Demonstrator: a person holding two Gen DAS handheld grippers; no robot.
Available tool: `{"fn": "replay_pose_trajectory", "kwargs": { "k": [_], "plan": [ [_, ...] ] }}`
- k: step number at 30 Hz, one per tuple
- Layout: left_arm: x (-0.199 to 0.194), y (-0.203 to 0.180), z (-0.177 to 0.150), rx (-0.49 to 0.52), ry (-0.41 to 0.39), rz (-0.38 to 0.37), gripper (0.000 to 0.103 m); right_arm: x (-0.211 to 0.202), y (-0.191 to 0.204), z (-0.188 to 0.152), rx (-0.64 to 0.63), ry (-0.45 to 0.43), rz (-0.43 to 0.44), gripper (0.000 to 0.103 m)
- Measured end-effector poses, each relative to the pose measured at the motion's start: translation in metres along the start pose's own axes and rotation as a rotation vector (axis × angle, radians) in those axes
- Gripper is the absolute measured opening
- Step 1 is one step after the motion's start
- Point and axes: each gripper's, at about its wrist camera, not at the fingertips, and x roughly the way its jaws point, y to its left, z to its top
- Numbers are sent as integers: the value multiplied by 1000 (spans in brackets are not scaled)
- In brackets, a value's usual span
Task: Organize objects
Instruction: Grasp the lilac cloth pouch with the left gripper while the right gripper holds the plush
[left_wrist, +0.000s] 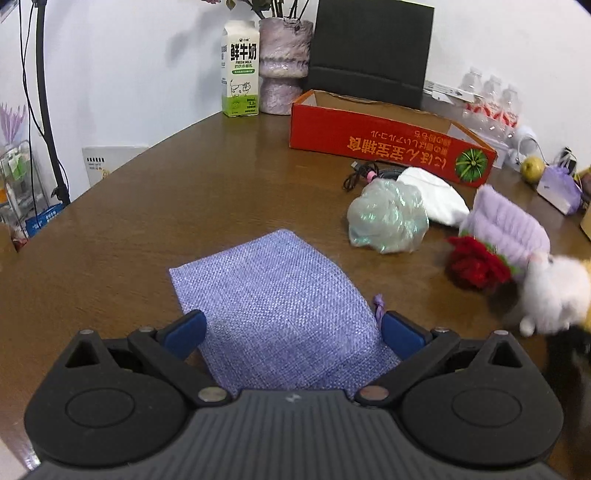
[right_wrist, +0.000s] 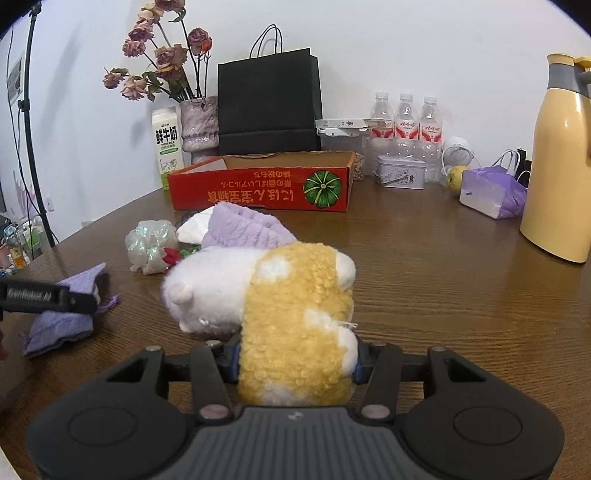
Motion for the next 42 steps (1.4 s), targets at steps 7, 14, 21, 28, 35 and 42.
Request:
{"fn": "replay_pose_trajectory", "kwargs": {
  "k": [7,14,21,28,35,42],
  "plan": [
    [-22,32,-15,101,-14,-60,94,0,-2,0,3,4,2,49],
    [-19,54,-8,214,-18,-112,52,1,0,-1,2,9,-14,49],
    [3,62,17,226,-13,-145,14,2,2,-1,0,12,-39,49],
    [-1,10,7,412,-75,-227,12,1,2,-1,3,12,-65,49],
    [-6,20,-6,463,-68,-187,32,3,3,0,-5,24,-60,49],
    [-17,36,-3,378,-112,-143,84,3,2,0,2,27,-56,49]
  ]
}}
